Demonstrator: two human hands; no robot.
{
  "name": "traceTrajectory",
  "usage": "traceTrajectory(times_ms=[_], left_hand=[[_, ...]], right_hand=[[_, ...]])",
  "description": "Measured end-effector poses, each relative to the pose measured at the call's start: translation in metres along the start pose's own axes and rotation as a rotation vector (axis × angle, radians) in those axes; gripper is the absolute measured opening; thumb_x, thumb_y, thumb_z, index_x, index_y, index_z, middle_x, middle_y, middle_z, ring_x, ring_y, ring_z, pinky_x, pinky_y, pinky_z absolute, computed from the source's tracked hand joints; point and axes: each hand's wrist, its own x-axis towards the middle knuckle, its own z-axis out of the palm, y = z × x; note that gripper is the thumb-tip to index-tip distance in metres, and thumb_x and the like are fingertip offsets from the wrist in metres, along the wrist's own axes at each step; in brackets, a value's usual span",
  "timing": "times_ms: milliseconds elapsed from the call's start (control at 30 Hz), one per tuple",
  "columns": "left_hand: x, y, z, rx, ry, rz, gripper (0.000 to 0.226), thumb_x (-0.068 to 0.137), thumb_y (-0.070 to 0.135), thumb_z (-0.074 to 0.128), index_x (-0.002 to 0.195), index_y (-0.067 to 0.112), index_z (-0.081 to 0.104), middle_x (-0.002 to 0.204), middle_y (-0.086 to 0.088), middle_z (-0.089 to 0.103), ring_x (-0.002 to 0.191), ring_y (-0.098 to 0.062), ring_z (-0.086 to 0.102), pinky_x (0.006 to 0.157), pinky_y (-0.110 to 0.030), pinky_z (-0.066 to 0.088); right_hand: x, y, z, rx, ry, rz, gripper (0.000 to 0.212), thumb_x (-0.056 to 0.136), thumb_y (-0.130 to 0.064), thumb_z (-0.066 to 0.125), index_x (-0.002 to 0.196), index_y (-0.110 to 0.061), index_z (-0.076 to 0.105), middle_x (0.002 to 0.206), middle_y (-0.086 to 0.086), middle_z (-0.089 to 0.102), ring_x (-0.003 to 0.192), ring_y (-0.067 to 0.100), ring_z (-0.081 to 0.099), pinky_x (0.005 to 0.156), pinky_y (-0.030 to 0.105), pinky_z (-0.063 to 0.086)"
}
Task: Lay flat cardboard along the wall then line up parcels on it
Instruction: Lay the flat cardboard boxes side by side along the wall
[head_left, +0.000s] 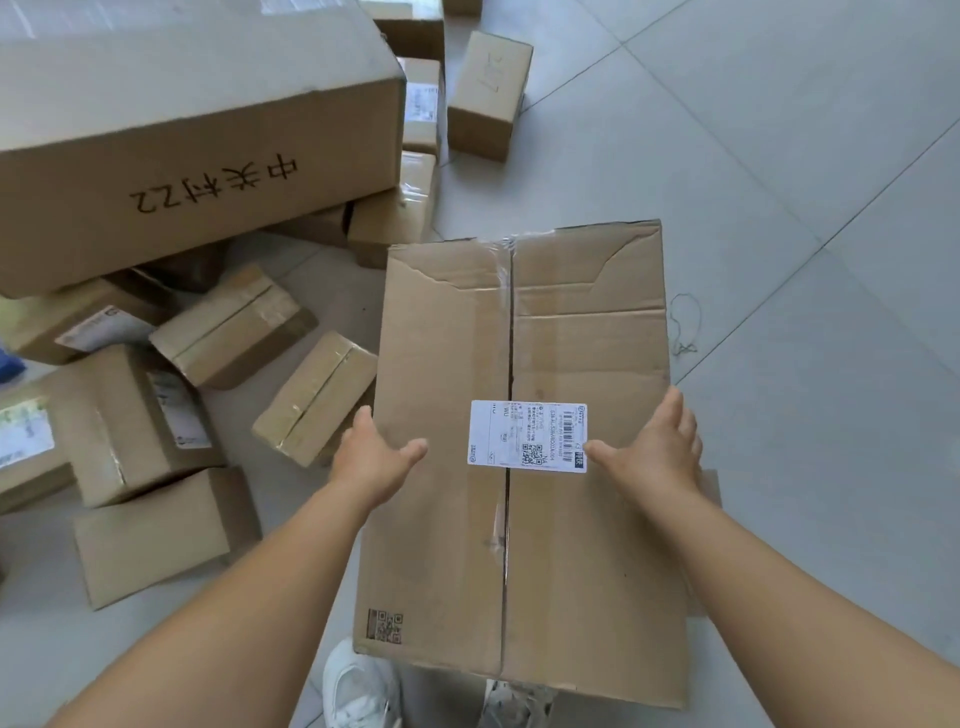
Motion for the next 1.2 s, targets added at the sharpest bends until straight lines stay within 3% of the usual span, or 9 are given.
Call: traceTrajectory(times_ms=[233, 500, 600, 667, 800, 967, 1200], left_hand=[[0.036, -0.01, 0.018, -0.11, -0.029, -0.076, 0.098, 0.06, 0.05, 0.081, 0.139, 0.017, 0.034, 0.135, -0.002, 0.051, 0.119, -0.025, 0.053, 0.093, -0.038, 0.047], [0.018, -0.003, 0.012, -0.203, 0.039, -0.104, 0.076, 0.062, 0.034, 0.087, 0.124, 0.018, 0.046, 0.131, -0.006, 0.042, 0.117, -0.029, 0.05, 0.097, -0.04, 0.044], [-0.003, 0.005, -0.003, -0.238, 0.076, -0.093, 0.074, 0.065, 0.028, 0.086, 0.125, 0.016, 0.045, 0.13, -0.007, 0.038, 0.104, -0.026, 0.05, 0.094, -0.035, 0.041], [-0.02, 0.013, -0.017, -0.252, 0.086, -0.079, 0.074, 0.067, 0.026, 0.086, 0.127, 0.015, 0.044, 0.132, -0.008, 0.036, 0.093, -0.023, 0.046, 0.09, -0.032, 0.04], [-0.058, 0.036, -0.06, -0.274, 0.122, -0.026, 0.069, 0.07, 0.022, 0.083, 0.126, 0.017, 0.043, 0.132, -0.009, 0.035, 0.089, -0.02, 0.042, 0.086, -0.028, 0.036], [-0.109, 0.067, -0.129, -0.285, 0.183, 0.038, 0.077, 0.071, 0.027, 0.083, 0.133, 0.021, 0.038, 0.13, -0.007, 0.035, 0.09, -0.021, 0.045, 0.087, -0.036, 0.041], [-0.182, 0.094, -0.232, -0.373, 0.254, 0.156, 0.073, 0.065, 0.025, 0.085, 0.126, 0.019, 0.044, 0.126, -0.004, 0.05, 0.107, -0.026, 0.055, 0.091, -0.043, 0.048]], right_hand=[[0.028, 0.01, 0.019, 0.069, 0.032, 0.08, 0.125, 0.064, -0.043, 0.085, 0.15, -0.014, -0.001, 0.148, 0.017, 0.025, 0.134, 0.038, 0.031, 0.105, 0.045, 0.032], [0.022, 0.003, 0.01, 0.043, 0.039, 0.124, 0.118, 0.063, -0.047, 0.084, 0.147, -0.013, 0.008, 0.148, 0.008, 0.022, 0.133, 0.034, 0.03, 0.102, 0.048, 0.034], [0.009, -0.003, -0.002, 0.06, 0.048, 0.141, 0.117, 0.062, -0.047, 0.084, 0.146, -0.014, 0.01, 0.146, 0.006, 0.022, 0.132, 0.033, 0.029, 0.103, 0.05, 0.035], [-0.004, -0.009, -0.014, 0.078, 0.062, 0.148, 0.116, 0.062, -0.047, 0.084, 0.146, -0.014, 0.01, 0.146, 0.006, 0.022, 0.132, 0.032, 0.029, 0.103, 0.05, 0.035], [-0.035, -0.029, -0.048, 0.14, 0.09, 0.138, 0.113, 0.061, -0.045, 0.084, 0.144, -0.014, 0.013, 0.143, 0.006, 0.024, 0.13, 0.032, 0.03, 0.101, 0.053, 0.037], [-0.084, -0.069, -0.105, 0.232, 0.13, 0.079, 0.109, 0.062, -0.044, 0.085, 0.142, -0.014, 0.016, 0.142, 0.006, 0.025, 0.13, 0.032, 0.03, 0.101, 0.051, 0.036], [-0.169, -0.13, -0.185, 0.307, 0.184, -0.029, 0.107, 0.062, -0.044, 0.084, 0.14, -0.014, 0.017, 0.141, 0.006, 0.025, 0.129, 0.032, 0.031, 0.099, 0.051, 0.037]])
